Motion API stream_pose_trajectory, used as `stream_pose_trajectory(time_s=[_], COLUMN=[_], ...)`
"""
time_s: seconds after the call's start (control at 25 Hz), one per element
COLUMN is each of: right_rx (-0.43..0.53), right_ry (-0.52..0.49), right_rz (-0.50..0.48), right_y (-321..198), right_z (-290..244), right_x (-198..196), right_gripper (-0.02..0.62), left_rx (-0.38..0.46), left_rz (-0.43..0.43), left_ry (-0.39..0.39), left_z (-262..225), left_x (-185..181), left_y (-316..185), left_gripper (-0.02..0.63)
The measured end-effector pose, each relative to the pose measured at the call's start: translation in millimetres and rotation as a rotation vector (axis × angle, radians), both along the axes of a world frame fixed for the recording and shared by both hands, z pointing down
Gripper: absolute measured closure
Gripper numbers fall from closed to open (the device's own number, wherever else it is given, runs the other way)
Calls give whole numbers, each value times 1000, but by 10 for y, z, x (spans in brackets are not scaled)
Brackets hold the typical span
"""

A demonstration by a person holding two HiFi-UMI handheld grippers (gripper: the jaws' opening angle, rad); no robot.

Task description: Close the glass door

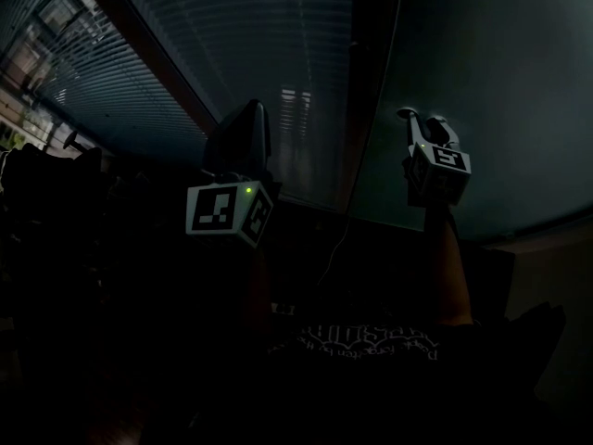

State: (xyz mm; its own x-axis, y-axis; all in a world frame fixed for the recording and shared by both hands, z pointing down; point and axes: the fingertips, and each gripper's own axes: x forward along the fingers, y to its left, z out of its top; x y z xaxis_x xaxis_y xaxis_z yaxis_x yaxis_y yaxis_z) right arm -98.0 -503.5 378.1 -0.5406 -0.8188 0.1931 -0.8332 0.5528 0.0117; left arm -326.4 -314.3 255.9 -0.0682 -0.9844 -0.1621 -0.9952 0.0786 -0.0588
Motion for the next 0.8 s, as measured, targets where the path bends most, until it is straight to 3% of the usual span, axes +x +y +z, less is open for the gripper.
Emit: stream_pose_trajectory(time_s=[0.8], right_rx=[-12], right_ry=[2], right_rz=[-2], right_y=[9], right_z=[2], right_x=[-2], right_gripper=[476], left_rx=[1], left_rz=[-5], left_ry=[-7], left_z=[-28], left_x=[63], left_y=[93], left_gripper=[611])
